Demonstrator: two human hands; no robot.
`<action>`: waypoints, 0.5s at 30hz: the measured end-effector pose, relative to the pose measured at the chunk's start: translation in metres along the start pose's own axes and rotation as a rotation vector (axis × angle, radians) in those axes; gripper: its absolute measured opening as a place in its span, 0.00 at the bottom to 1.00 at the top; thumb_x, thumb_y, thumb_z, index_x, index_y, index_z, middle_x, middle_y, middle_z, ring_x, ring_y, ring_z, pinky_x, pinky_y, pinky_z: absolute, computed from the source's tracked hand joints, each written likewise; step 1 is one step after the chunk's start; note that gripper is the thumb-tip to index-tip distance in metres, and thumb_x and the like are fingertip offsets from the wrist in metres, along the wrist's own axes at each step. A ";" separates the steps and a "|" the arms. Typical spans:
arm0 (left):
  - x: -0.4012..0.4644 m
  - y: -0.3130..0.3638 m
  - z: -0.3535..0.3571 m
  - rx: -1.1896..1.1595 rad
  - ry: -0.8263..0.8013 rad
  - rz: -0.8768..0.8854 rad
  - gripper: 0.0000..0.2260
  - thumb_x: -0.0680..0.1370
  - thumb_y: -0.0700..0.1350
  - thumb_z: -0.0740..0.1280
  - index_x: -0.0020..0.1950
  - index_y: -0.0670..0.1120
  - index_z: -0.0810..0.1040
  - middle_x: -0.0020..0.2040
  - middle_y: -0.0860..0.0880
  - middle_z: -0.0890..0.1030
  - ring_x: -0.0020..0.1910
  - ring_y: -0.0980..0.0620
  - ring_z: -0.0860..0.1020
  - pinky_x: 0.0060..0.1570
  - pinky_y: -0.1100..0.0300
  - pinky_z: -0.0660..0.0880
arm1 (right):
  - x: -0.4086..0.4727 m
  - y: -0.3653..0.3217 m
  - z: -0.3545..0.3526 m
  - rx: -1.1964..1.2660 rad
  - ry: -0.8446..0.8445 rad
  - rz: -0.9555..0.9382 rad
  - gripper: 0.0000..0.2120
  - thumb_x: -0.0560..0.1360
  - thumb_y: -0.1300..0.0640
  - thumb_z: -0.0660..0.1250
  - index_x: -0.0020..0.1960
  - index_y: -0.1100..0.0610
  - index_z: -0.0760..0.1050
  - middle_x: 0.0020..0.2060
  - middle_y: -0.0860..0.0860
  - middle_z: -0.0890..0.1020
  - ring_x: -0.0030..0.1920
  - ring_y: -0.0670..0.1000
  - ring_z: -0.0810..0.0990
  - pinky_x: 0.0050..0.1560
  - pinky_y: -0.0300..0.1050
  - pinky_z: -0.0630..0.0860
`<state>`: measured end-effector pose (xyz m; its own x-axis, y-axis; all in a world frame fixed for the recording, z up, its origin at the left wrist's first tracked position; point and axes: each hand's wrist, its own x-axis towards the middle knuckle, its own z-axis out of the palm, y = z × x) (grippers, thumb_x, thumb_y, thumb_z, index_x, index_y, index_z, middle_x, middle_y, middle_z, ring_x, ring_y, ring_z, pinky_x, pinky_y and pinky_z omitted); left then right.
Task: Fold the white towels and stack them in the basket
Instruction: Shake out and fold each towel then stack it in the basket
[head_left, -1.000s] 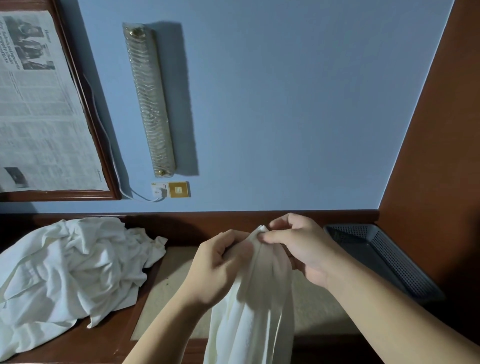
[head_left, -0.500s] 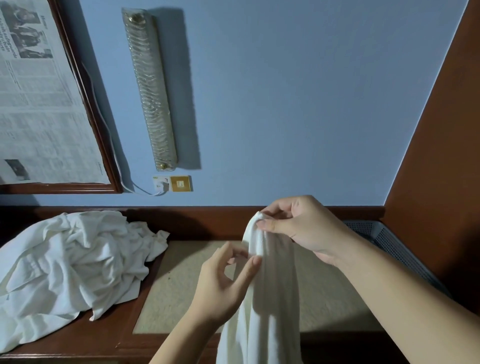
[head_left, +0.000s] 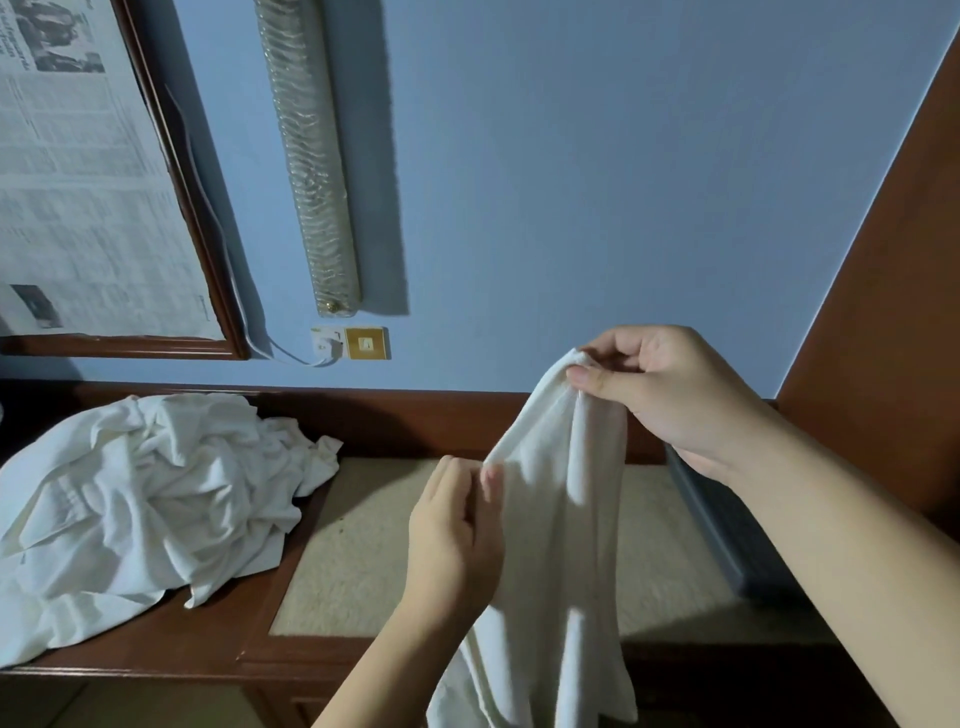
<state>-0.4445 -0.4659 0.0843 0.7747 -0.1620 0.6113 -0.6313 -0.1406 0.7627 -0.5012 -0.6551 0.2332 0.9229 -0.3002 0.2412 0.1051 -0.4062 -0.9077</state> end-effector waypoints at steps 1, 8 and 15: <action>-0.001 -0.005 0.002 0.046 -0.033 0.065 0.18 0.85 0.50 0.63 0.37 0.50 0.66 0.35 0.54 0.69 0.35 0.54 0.71 0.36 0.65 0.67 | -0.002 -0.001 0.000 -0.001 0.000 -0.020 0.01 0.77 0.58 0.76 0.46 0.54 0.86 0.43 0.52 0.88 0.47 0.48 0.84 0.58 0.49 0.77; -0.049 -0.081 0.011 0.178 -0.314 -0.008 0.22 0.83 0.63 0.61 0.37 0.50 0.65 0.37 0.52 0.68 0.34 0.55 0.69 0.35 0.60 0.67 | -0.013 -0.008 -0.007 0.049 -0.007 -0.156 0.04 0.77 0.60 0.75 0.47 0.52 0.86 0.41 0.47 0.86 0.45 0.44 0.82 0.54 0.42 0.75; -0.090 -0.165 -0.025 0.285 -0.551 -0.282 0.12 0.85 0.59 0.59 0.45 0.67 0.78 0.49 0.59 0.79 0.48 0.60 0.78 0.48 0.60 0.73 | -0.009 0.026 -0.032 0.123 0.126 -0.101 0.05 0.78 0.63 0.74 0.48 0.53 0.85 0.43 0.49 0.87 0.47 0.47 0.83 0.54 0.44 0.76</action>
<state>-0.4092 -0.4040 -0.0911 0.8265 -0.5445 0.1430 -0.4518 -0.4899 0.7456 -0.5182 -0.6905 0.2187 0.8527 -0.3720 0.3668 0.2460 -0.3336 -0.9101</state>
